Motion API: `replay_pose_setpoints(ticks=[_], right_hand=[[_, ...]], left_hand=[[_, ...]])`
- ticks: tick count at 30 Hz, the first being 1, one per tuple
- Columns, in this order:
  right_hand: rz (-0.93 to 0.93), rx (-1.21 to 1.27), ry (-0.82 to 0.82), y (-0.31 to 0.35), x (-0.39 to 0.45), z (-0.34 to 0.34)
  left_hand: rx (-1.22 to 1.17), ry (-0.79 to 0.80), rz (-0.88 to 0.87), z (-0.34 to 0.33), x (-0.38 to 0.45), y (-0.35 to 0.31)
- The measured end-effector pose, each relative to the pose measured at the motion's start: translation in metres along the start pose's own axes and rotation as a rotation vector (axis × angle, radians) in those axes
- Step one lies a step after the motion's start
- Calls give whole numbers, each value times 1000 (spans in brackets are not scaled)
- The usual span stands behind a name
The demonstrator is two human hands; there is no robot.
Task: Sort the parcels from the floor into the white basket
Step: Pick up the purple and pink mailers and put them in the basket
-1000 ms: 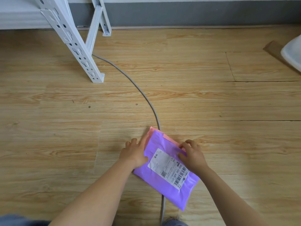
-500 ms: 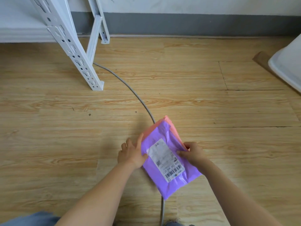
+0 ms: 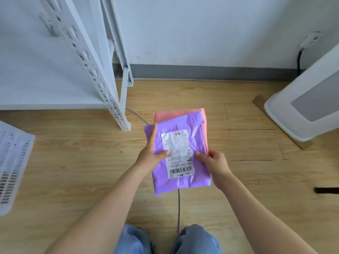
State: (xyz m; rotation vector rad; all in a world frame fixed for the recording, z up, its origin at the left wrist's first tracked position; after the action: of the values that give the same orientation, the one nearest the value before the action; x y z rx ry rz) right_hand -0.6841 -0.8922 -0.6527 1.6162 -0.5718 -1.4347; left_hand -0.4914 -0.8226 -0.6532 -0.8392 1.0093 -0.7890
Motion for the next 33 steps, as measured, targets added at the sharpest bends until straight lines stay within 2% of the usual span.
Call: replay_pose_setpoints(ticks=[3, 6, 8, 12, 16, 18, 23, 26, 33], right_hand=[[36, 47, 39, 65, -36, -8], [72, 87, 64, 127, -73, -15], [95, 122, 55, 165, -98, -17], [173, 95, 7, 239, -145, -18], [216, 27, 6, 305, -182, -22], [273, -2, 5, 336, -199, -25], [335, 240, 18, 393, -236, -40], [351, 267, 58, 418, -256, -62], [589, -46, 37, 478, -312, -102]], left_hand=[[-117, -48, -54, 37, -28, -76], [-216, -18, -85, 66, -58, -145], [-220, -27, -119, 85, -78, -185], [-156, -168, -144, 128, -117, -259], [-201, -197, -195, 153, -149, -323], [-252, -201, -194, 167, -161, -345], [-486, -257, -119, 214, -192, -375], [-403, -262, -140, 245, -211, -386], [-192, -377, -229, 358, -267, -397]])
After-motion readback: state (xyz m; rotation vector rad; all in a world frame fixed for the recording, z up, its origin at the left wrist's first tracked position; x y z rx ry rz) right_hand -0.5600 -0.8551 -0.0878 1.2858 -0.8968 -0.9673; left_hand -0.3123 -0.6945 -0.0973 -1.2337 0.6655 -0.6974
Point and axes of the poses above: each hand's wrist, its own x-axis towards the middle knuckle, its own z-axis out of the back of the hand, y = z × x, the point moved 9 cm from there along x, towards the middle knuckle, and after that the axes turned 7 degrees about x, right-handed, at the moved point
